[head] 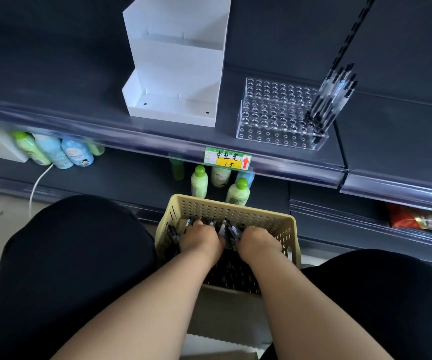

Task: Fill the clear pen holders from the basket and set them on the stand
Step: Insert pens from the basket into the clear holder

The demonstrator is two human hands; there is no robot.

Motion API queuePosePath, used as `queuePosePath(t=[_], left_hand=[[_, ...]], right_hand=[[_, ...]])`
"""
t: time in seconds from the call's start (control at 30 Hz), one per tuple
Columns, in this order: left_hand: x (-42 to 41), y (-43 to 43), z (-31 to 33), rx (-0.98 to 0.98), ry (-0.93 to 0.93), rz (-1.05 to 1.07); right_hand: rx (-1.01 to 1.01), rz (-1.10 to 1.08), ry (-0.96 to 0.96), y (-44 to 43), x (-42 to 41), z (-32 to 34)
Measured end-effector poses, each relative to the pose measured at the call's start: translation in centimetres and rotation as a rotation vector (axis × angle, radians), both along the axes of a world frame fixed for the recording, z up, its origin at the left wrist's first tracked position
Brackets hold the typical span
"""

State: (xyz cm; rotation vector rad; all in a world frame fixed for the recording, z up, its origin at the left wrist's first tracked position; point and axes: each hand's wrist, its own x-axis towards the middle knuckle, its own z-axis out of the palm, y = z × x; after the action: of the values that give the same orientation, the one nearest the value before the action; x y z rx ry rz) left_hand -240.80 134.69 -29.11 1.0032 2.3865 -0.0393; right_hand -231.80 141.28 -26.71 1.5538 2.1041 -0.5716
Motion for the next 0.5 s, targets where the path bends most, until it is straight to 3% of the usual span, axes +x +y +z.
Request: queuePosePath(t=[0.2,0.33,0.5], left_hand=[[-0.2,-0.6,1.8,0.131,-0.184,0.172],[-0.2,-1.0,4.6,0.264,-0.169,0.136],[-0.7,-0.7,9.5,0.570,-0.188,0.090]], right_hand=[[-0.060,0.069,0.055,0.3,0.6,1.8],[-0.035,0.195,0.077,0.3,1.1,4.3],[0.035,0.065,0.377,1.4,2.2,8.9]])
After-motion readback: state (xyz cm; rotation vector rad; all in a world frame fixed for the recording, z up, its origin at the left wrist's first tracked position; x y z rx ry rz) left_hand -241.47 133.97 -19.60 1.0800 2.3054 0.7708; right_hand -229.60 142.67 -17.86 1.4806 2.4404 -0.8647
